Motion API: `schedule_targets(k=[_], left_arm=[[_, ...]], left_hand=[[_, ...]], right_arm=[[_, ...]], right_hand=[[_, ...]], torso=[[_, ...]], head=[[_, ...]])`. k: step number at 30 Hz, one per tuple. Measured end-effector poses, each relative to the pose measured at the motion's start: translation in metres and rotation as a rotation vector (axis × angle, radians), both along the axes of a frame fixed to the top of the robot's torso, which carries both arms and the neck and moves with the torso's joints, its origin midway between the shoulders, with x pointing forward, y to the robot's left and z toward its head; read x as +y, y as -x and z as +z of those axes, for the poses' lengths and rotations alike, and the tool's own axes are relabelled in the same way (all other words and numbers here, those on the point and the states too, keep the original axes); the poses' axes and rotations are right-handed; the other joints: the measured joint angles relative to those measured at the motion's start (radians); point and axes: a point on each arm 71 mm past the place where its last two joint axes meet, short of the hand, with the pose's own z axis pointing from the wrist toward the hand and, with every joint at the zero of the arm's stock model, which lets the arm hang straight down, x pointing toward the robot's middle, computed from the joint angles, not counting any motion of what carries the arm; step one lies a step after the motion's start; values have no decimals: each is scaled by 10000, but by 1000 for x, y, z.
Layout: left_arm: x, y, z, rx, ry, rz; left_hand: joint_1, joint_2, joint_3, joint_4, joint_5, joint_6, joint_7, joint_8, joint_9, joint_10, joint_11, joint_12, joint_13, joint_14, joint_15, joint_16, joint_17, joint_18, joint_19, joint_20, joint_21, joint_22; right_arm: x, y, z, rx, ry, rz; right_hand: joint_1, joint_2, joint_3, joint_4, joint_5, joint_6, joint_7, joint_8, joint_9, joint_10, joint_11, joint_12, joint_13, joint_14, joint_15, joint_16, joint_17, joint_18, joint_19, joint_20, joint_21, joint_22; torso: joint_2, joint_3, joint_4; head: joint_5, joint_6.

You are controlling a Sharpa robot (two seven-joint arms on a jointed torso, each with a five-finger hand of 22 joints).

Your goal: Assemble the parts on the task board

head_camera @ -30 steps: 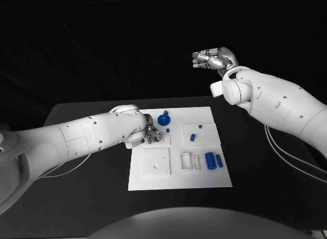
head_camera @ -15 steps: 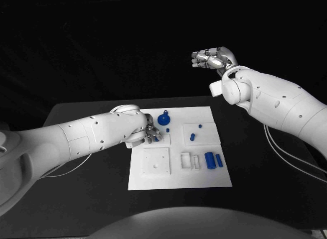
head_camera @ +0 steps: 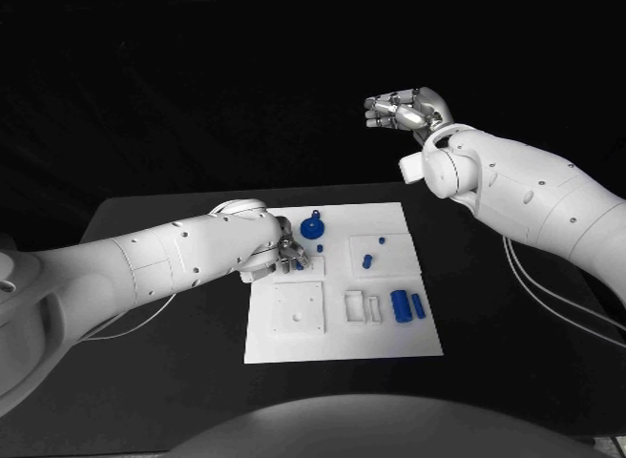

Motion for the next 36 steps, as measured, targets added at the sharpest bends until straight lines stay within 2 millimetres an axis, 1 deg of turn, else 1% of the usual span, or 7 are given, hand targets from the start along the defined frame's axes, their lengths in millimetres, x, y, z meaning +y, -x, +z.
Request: schedule_targets(k=[8, 10, 12, 14, 18, 31, 36], left_arm=[[1, 0, -1, -1, 30, -1], [2, 0, -2, -1, 22, 10], [4, 0, -2, 1, 17, 28], [5, 0, -3, 7, 13, 40], [8, 0, -4, 15, 19, 76], [16, 0, -4, -19, 80, 199], [20, 0, -2, 21, 207, 260]], left_hand=[[186, -391, -348, 672, -759, 151, -156, -1, -99, 1, -1, 0, 7, -46, -46, -38, -42, 7, 1, -1, -74, -1], [173, -467, -461, 820, -1031, 1076, -954, 3, -100, -143, -141, 0, 16, -92, -91, -43, -45, 7, 1, -1, -74, -1], [125, -556, -726, 1027, -1264, 1253, -1138, 5, -96, -221, -217, -1, 16, -91, -94, -43, -81, 7, 4, -3, -74, -2], [156, -586, -1332, 1168, -1332, 1247, -1176, 5, -65, -221, -218, -1, 29, -77, -81, -43, -108, 7, 39, -39, -107, -2], [321, -413, -2176, 1698, -1956, 1234, -1190, 4, 25, -221, -217, -51, 50, -77, -81, -83, -153, 7, 39, -39, -125, -2], [336, -703, -2236, 2681, -3272, 1271, -1152, 4, 202, -221, -217, -51, 94, -77, -81, -82, -181, 7, 74, -75, -162, -3], [137, -901, -2357, 2998, -3424, 1306, -1117, 4, 219, -221, -217, -51, 101, -77, -81, -82, -180, 7, 74, -75, -162, -4]], right_arm=[[0, 0, 0, 4, -2, -7], [0, 0, 0, 4, -2, -10], [0, 0, 0, 4, -3, -14], [0, 0, 0, 5, -3, -17], [-1, 0, 0, 8, 0, -38], [-2, 0, -1, 24, 8, -91], [-3, 0, -1, 35, 15, -116]], right_hand=[[0, 0, -86, 28, 0, -74, -2, 0, -7, -24, -24, 0, 0, -35, 33, 0, -4, -1, -32, 32, 0, 1], [0, 0, -165, 33, 0, -103, 27, 0, -11, -36, -36, 0, 0, -35, 34, 0, -6, -1, -32, 32, 0, 1], [0, 0, -300, 42, 0, -151, 9, 0, -11, -36, -36, 0, 0, -74, 73, 0, -6, 0, -115, 58, 0, 1], [0, 0, -375, 47, 0, -152, 10, 0, -11, -71, 0, 0, 1, -130, 57, 0, -6, 1, -165, 83, 0, 1], [0, 1, -431, 70, 0, -152, 10, 0, -11, -71, 0, 0, 0, -138, 65, 0, -5, 0, -443, 86, -63, -22], [1, 1, -486, 71, 0, -151, 9, 0, -10, -71, 0, 0, 1, -174, 99, 0, -4, -1, -692, 85, -64, -31], [1, 1, -505, 52, 0, -151, 9, 0, -10, -71, 0, 0, 0, -174, 99, 0, -4, 0, -692, 85, -64, -31]], torso=[[-3, -8, 10], [-3, -8, 10], [-3, -10, 12], [-3, -11, 12], [-3, -12, 15], [-3, -9, 10], [-6, -9, 10]], head=[[-16, -9], [-17, -14], [-18, -15], [-19, -15], [-24, -15], [-27, 3], [-34, 22]])
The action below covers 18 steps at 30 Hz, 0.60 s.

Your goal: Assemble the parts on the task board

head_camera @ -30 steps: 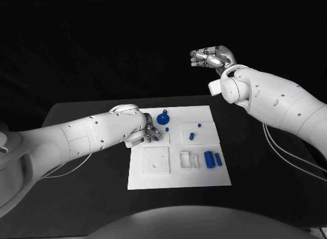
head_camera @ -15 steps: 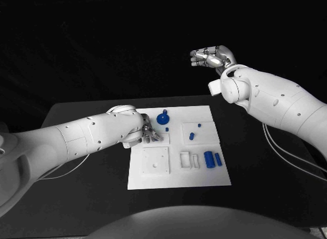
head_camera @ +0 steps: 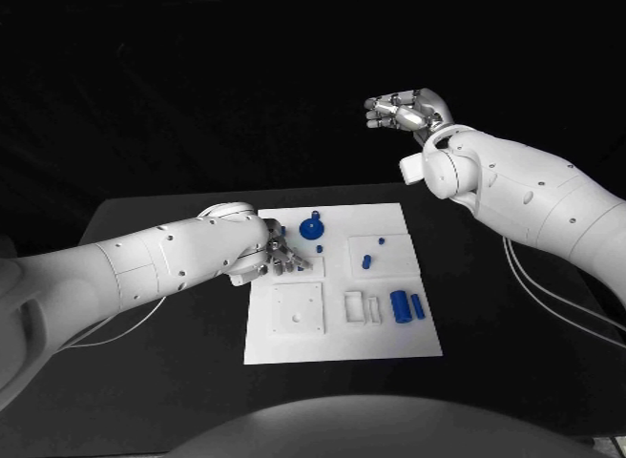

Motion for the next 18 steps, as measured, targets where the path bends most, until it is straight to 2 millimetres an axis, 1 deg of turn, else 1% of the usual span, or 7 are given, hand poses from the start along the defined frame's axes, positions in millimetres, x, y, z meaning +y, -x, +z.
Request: schedule_targets(k=[3, 4, 7, 14, 15, 16, 18], left_arm=[[0, -1, 5, 4, 210, 71], [-1, -2, 7, 5, 282, 92], [-2, -3, 13, 9, 512, 168], [0, -8, 24, 3, 885, 383], [1, -10, 27, -15, 967, 448], [2, -12, 29, -41, 1021, 512], [7, -18, 35, -145, 1103, 692]], left_hand=[[-160, -223, -165, 292, -49, 0, 0, 0, -5, 0, 0, 0, -6, 0, 0, 0, 0, 0, 0, 0, 0, 0], [-175, -238, -444, 366, -49, 0, 0, 0, -13, 0, 0, 0, -13, 0, 0, 0, 1, 0, 0, 0, 0, 0], [-174, -238, -1028, 482, -49, 0, 0, 0, -58, 0, 1, 0, -47, 0, 0, 0, 10, 0, 36, -36, 0, 3], [-118, -182, -1099, 477, -49, -179, 90, -32, -241, 0, 0, -74, -98, 0, 0, -110, -63, 0, 36, -36, -60, 8], [41, -24, -1016, 345, 58, -476, 165, -47, -471, 1, 1, -141, -106, 0, 0, -168, -141, 1, 36, -36, -62, 7], [166, 128, -1066, 31, 376, -620, 227, -47, -1042, 22, 22, -229, -97, 0, 0, -193, -176, 0, 31, -32, -108, 7], [413, 473, -1130, -557, 1660, -731, 270, -47, -1735, 37, 37, -322, -51, 0, 0, -193, -195, 0, -2, 2, -139, 7]], right_arm=[[-1, 0, 0, 7, 4, -17], [-1, 0, 0, 9, 6, -22], [-2, 0, -1, 22, 10, -41], [-2, 0, -2, 37, 8, -57], [-2, 0, -2, 39, 8, -59], [-2, 0, -2, 40, 9, -62], [-3, 0, -2, 43, 14, -76]], right_hand=[[0, 0, -9, -9, 0, 0, 0, 0, 0, 0, 0, 0, 0, 0, 0, 0, 0, 0, 0, 0, 0, 0], [0, 0, -9, -10, 0, 0, 0, 0, 0, 0, 0, 0, 0, 0, 0, 0, 0, 0, 0, 0, 0, 0], [0, 0, -9, -10, 0, -29, 29, 0, 0, 0, 0, 0, 0, 0, 0, 0, 0, -1, -36, 36, 0, 0], [0, 0, -36, 17, 0, -34, 34, 0, 1, 0, 0, 0, 0, 0, 0, 0, 1, 0, -74, 3, 0, 1], [0, 0, -37, 16, 0, -34, 34, 0, 1, 0, 0, 0, 0, -20, -20, 0, 1, 0, -73, 3, 0, -1], [0, 0, -62, -8, 0, -34, 34, 0, 1, 0, 0, 0, 0, -34, -34, 0, 1, 0, -76, 3, 0, -7], [0, 0, -63, -10, 0, -34, 34, 0, 1, 1, 0, 0, 0, -34, -34, 0, 1, 0, -162, 19, 0, -11]], torso=[[-4, -1, 0], [-4, -2, 0], [-4, -1, 0], [-2, -1, 0], [-1, -1, 0], [0, -3, 0], [5, -5, 0]], head=[[-4, 17], [-4, 21], [14, 39], [54, 84], [57, 101], [58, 120], [59, 156]])
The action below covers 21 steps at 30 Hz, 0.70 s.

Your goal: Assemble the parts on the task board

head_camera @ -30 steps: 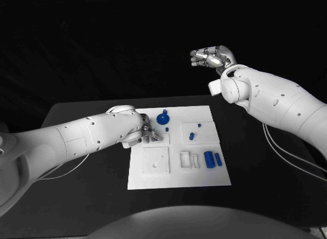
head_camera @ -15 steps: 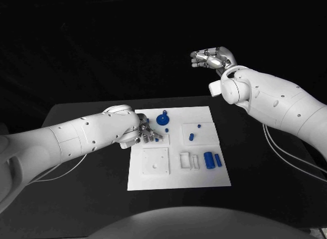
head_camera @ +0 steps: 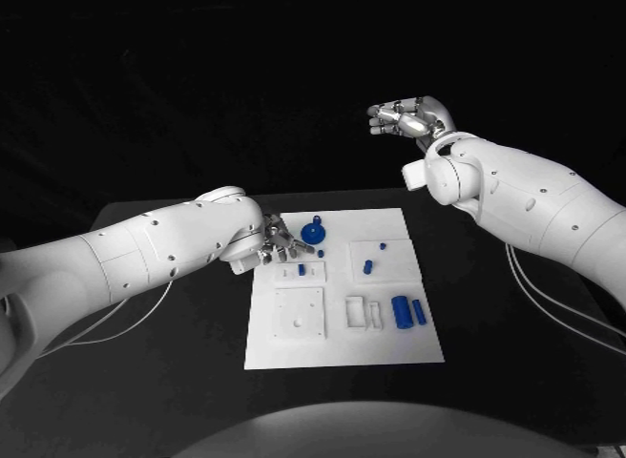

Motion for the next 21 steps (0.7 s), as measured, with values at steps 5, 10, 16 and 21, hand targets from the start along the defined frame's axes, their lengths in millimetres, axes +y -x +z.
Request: schedule_targets(k=[5, 10, 16, 21], left_arm=[[19, -20, 16, -330, 109, 536], [34, -39, 29, -623, 435, 892], [45, -52, 34, -885, 781, 1121], [50, -59, 37, -1134, 846, 1210]], left_hand=[[-66, 911, -624, -1173, 549, -612, 213, 15, -2814, -22, 90, -46, -88, 21, 91, -44, 40, 162, 37, 146, -57, -1], [224, 1421, -736, -1484, 608, -999, 375, 15, -3305, -23, 159, -802, -409, -107, 141, -741, -771, 162, 37, 146, -290, -2], [-173, 817, -502, -521, -1420, -1283, 512, 15, -3459, -23, 160, -1189, -464, -161, 195, -1169, -976, 161, 128, 160, -632, -2], [-103, 759, -531, -730, -1154, -1333, 527, 15, -3591, -23, 160, -1191, -374, -161, 195, -1241, -872, 161, 165, 125, -813, -3]], right_arm=[[-4, 0, 0, -1, 21, -45], [-6, 1, 1, -24, 29, -49], [-5, 4, 4, -21, -78, 22], [-6, 5, 5, 15, -181, 30]], right_hand=[[0, 0, 0, 0, 0, 0, 0, 0, 0, 0, 0, 0, 0, 0, 0, 0, 0, 0, -71, -1, 0, 0], [0, 0, 0, 0, 0, 1, 0, 0, 0, 0, 0, 0, 0, 0, 0, 0, 0, 0, -71, -1, 0, 1], [-79, 79, 0, 0, 0, 1, -1, 0, 1, 0, 0, 0, 0, 0, 0, 0, 1, 0, -71, -2, 0, 1], [-79, 79, 0, 0, 0, 1, -1, 0, 1, 0, 0, 0, 0, 0, 0, 0, 1, 0, -71, -2, 0, 2]], torso=[[12, -6, -12], [42, -6, -35], [120, -28, -87], [201, -61, -134]], head=[[62, 166], [174, 445], [301, 645], [374, 743]])
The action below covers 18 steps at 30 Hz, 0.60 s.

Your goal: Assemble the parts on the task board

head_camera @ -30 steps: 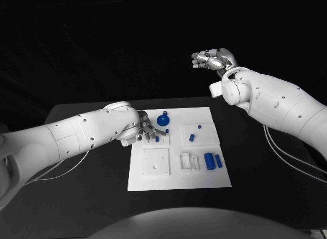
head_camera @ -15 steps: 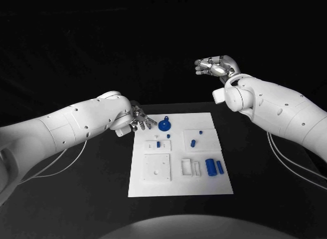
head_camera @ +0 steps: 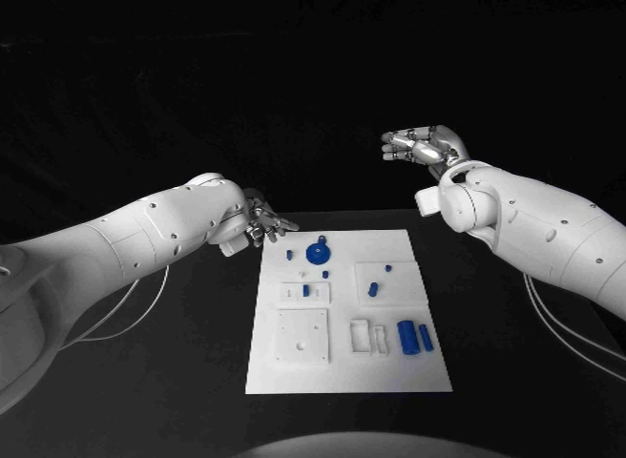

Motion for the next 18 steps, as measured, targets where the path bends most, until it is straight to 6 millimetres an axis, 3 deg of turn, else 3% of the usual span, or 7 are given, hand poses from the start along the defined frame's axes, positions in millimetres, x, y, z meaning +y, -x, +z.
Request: schedule_targets(k=[4, 9, 18], left_arm=[[-1, -5, 1, -140, -130, -17], [-3, -7, -4, -62, -414, -126], [1, -6, -17, 325, -773, -182]], left_hand=[[119, 119, -107, -186, 73, -71, 71, 0, -140, 0, 0, -36, 35, 0, 0, 0, 50, -1, 35, 35, -58, -1], [96, 218, -218, -297, 117, -155, 61, 0, -812, 3, 73, -36, 58, 0, 0, 0, 93, -2, 35, 35, -116, -1], [84, 205, -203, -282, 116, -238, 127, 0, -997, 3, 73, -36, 89, 0, 0, 0, 118, -3, 34, 35, -116, -2]], right_arm=[[1, 1, 2, 5, -71, 42], [1, 2, 4, -6, -123, 74], [-1, 4, 8, -39, -150, 36]], right_hand=[[0, 0, -27, 27, 40, -36, -35, 0, 0, 0, 0, 0, 0, 0, 0, 0, 0, 0, 0, 0, 0, 0], [0, 0, -27, 27, 40, -36, -35, 0, -2, 0, 0, 0, 0, 0, 0, 0, 0, 0, 0, 0, 0, 0], [0, 0, -70, 70, 40, -36, -35, 0, -9, 0, 0, 0, 0, 0, 0, 0, 0, 0, 0, 0, 0, 1]], torso=[[70, -17, -46], [186, -53, -132], [319, -89, -237]], head=[[68, 78], [139, 150], [215, 226]])
